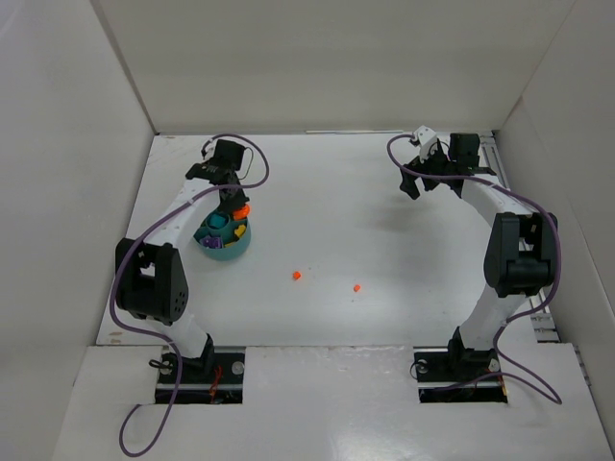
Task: Sort the legos into containers by color
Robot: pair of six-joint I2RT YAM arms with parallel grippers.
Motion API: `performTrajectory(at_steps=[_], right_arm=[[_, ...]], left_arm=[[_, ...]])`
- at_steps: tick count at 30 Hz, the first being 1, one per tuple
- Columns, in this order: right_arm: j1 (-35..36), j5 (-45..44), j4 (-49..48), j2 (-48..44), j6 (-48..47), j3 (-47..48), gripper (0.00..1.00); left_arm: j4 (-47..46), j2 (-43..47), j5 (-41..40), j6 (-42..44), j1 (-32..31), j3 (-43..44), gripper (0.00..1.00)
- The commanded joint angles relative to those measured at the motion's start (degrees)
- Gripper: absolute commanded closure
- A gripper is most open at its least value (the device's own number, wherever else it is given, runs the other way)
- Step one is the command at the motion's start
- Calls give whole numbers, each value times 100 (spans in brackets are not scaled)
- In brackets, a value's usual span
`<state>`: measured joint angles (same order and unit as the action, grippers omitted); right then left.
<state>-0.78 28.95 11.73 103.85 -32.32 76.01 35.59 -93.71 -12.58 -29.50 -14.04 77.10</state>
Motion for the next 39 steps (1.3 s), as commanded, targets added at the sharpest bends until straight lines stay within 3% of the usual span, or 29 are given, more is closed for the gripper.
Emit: performTrajectory(at_steps=[1,5,9,24,28,29,32,39], right_arm=[[-37,128,-267,-278,24,11,0],[-37,128,-267,-278,24,11,0],[-37,128,-267,-278,24,11,0],[-37,76,-215,-330,24,11,0],[-37,23,-215,-383,-29,11,0],[-37,23,-215,-383,-29,11,0],[-37,-39,-215,-454,24,11,0],[692,-1645,-12,-1138,76,-270,0]], left_arm=[[237,90,-271,-39,16,376,94],[351,-24,-342,-39,16,498,93],[404,-77,-342,14,16,552,85],[247,37,-184,66,16,631,88],[-280,379,203,444,-142,631,70],[-412,432,203,506,-212,631,59],[-466,485,343,708,-493,754,44],[-747,713,791,989,-1284,359,7]])
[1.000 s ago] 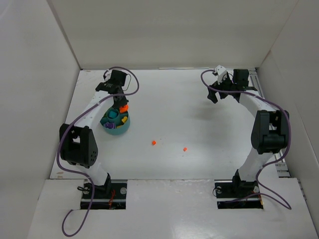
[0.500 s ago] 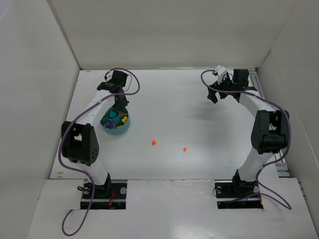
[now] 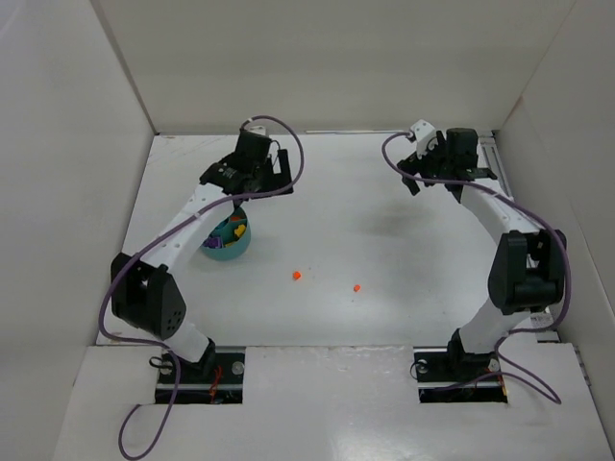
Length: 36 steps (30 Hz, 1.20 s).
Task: Sort the legos into containers by color
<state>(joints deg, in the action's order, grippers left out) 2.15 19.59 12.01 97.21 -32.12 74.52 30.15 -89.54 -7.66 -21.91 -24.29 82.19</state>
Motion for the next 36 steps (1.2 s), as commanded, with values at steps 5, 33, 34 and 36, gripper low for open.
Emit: performTrajectory(at_steps=[5,33,34,36], right_arm=[[777,-1212,-312,-1080,399,-832,0],[1200,-2355,-6,-3454,1410,-3198,0],[1200,-2355,-6,-3454,1410,-3198,0],[1200,-2355,-6,-3506,1410,-3198,0]], left_arm=[[-351,559,37,-49,-918,-1000,0],[-1908,60,-552,-1184,-2282,-3456,50],[-1908,59,-552,-1184,-2282,-3456,51],[-1960,-81,-482,-1184,-2282,-3456,56]])
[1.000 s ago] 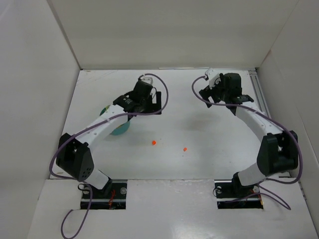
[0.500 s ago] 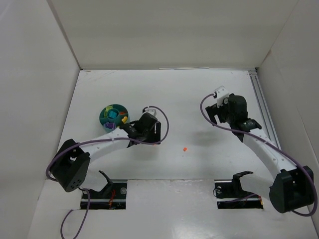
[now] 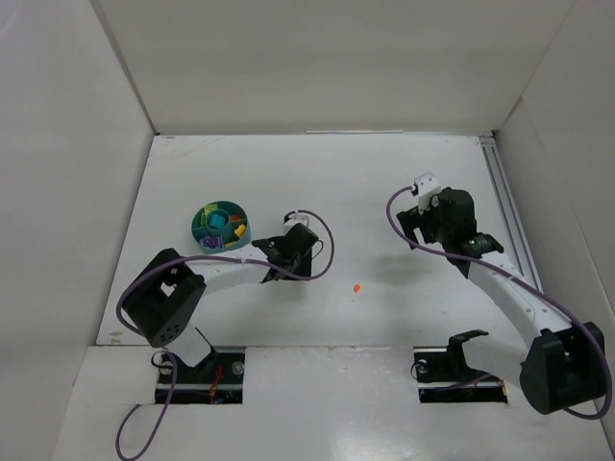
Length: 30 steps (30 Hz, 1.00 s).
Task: Sort the legos into containers by color
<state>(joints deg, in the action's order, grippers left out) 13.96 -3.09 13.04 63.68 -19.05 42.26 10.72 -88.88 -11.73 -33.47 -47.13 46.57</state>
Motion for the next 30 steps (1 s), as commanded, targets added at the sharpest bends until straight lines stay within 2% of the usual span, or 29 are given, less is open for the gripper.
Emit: performTrajectory(at_steps=[1,6,11,14,19,20,24,30], right_arm=[[19,-86,-108,-154,103,28,0],[19,-86,-56,-154,50,28,0],[19,-191,-56,-207,-2,28,0],[19,-192,-56,-207,-2,28,0],[19,-130,-117,-260,-2,-25,0],[19,-78,-117,-260,-2,-25,0],[19,-25,-170,-260,-55,-25,0],[-33,-25,-170,-260,-169,-25,0]], left_arm=[[-17,-147,-75,-28,3,107,60],[-9,-147,-23,-28,-50,107,77],[53,-6,-23,-80,-155,-68,78],[202,55,-75,-133,-156,-69,84],[509,441,-593,-239,-156,221,86],[571,511,-925,-239,-103,300,86],[686,766,-1366,-178,415,704,86],[555,899,-1683,245,1390,1319,84]])
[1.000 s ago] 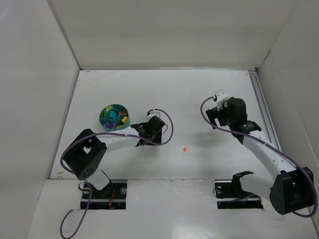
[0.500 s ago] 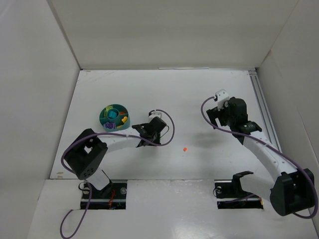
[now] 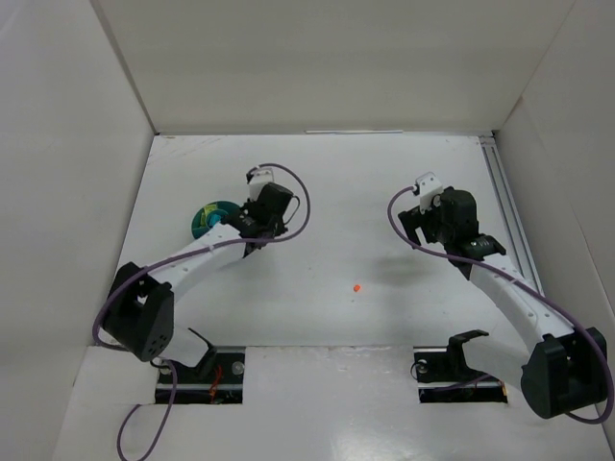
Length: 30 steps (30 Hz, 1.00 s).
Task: Sort the legos into containers by color
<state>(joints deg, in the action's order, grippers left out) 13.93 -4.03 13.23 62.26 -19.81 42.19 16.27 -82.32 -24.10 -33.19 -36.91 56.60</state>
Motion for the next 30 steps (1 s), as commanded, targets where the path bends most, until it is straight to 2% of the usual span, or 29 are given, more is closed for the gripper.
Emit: performTrajectory(at_steps=[1,6,11,23,26,30], right_arm=[[-31,69,-190,-118,-93,-18,0],[-31,69,-137,-118,-146,-18,0],[-136,69,-137,-65,-146,-18,0],[-189,-36,-31,-65,-146,-18,0],[-189,16,-31,-65,-146,-71,0],[-189,78,-31,-134,-198,-123,0]], left_arm=[[-1,243,-447,286,516,404,84],[-10,-21,-447,515,1298,931,84],[130,-398,-447,700,1651,1309,84],[456,-478,-675,550,1704,1240,81],[508,-478,-675,550,1704,1240,70],[736,-478,-605,463,1704,1292,67]])
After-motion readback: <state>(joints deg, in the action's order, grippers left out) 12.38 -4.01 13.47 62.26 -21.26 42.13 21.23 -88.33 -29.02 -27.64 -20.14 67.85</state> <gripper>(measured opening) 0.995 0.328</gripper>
